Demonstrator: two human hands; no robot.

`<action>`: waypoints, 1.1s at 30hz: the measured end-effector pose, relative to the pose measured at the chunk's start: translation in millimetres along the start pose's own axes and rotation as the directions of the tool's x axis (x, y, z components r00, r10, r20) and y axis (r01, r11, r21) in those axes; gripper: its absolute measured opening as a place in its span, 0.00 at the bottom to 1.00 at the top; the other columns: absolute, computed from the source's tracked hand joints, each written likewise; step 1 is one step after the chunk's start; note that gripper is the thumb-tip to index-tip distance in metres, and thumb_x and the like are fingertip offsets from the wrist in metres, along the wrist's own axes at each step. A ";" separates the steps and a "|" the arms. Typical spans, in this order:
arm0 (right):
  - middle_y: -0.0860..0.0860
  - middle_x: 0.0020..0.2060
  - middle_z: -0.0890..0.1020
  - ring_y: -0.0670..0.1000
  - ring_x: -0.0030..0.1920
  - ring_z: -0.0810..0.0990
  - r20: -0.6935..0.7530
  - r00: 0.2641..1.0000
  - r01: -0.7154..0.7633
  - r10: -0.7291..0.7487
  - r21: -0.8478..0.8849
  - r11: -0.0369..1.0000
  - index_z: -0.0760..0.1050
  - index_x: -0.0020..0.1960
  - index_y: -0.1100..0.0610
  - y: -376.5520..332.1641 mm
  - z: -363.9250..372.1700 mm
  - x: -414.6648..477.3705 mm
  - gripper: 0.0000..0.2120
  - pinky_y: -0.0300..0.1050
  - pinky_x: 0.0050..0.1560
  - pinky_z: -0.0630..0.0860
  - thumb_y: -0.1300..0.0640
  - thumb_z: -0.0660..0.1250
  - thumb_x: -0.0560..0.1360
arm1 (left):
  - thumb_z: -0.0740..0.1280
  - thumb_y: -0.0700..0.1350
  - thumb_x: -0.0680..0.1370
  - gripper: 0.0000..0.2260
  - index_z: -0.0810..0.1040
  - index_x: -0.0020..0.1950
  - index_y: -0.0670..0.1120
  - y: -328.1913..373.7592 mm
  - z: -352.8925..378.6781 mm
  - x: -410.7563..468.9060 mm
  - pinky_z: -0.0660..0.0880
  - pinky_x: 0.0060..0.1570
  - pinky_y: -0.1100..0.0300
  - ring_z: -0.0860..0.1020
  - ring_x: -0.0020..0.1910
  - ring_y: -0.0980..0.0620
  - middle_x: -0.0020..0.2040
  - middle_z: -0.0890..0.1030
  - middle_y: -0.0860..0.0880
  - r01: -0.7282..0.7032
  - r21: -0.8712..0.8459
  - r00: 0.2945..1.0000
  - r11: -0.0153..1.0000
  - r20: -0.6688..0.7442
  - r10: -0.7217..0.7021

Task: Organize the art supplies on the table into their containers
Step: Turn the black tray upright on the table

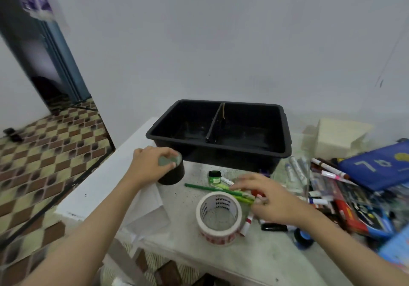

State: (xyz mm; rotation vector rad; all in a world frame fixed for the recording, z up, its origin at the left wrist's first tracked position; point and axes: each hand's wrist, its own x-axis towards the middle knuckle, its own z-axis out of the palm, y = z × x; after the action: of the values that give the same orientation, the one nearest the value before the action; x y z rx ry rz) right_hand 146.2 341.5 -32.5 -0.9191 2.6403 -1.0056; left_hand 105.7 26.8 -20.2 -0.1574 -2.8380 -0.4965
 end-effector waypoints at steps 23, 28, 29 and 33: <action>0.42 0.51 0.81 0.44 0.55 0.79 -0.208 0.976 0.119 -0.069 0.236 0.964 0.80 0.47 0.45 -1.0 -35.8 -15.6 0.13 0.40 0.56 0.76 0.57 0.77 0.66 | 0.74 0.36 0.69 0.13 0.83 0.38 0.56 56.8 -64.1 10.3 0.74 0.38 0.61 0.75 0.34 0.48 0.32 0.72 0.51 0.020 -0.130 0.950 0.991 0.312 0.022; 0.43 0.45 0.84 0.43 0.48 0.82 -0.382 0.924 0.157 0.014 0.413 0.897 0.80 0.43 0.47 2.6 -92.9 6.8 0.10 0.34 0.49 0.76 0.53 0.74 0.62 | 0.75 0.35 0.67 0.15 0.84 0.37 0.57 93.6 -104.3 33.2 0.70 0.39 0.68 0.76 0.34 0.62 0.29 0.77 0.60 -0.100 -0.248 0.965 0.964 0.212 0.154; 0.43 0.43 0.84 0.44 0.46 0.82 -0.434 0.900 0.149 0.044 0.402 0.904 0.80 0.43 0.45 8.6 -101.7 14.6 0.10 0.35 0.49 0.76 0.52 0.75 0.62 | 0.74 0.35 0.68 0.15 0.83 0.38 0.57 99.3 -104.0 40.9 0.69 0.38 0.70 0.76 0.35 0.63 0.32 0.79 0.60 -0.124 -0.244 0.971 0.962 0.171 0.168; 0.44 0.38 0.82 0.37 0.38 0.79 -0.585 0.792 -0.037 0.177 0.243 0.969 0.79 0.42 0.50 39.1 -123.7 53.7 0.12 0.29 0.44 0.71 0.61 0.78 0.64 | 0.72 0.37 0.71 0.14 0.82 0.43 0.58 113.3 -78.3 80.7 0.66 0.41 0.68 0.73 0.38 0.62 0.41 0.77 0.55 -0.232 -0.099 0.970 0.968 0.054 0.238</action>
State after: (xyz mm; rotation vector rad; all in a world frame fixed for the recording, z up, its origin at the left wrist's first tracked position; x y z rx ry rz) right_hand 40.0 399.4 38.9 -0.4275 2.9205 -1.7650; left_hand 63.1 110.7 108.8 -0.5302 -2.8087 -0.5790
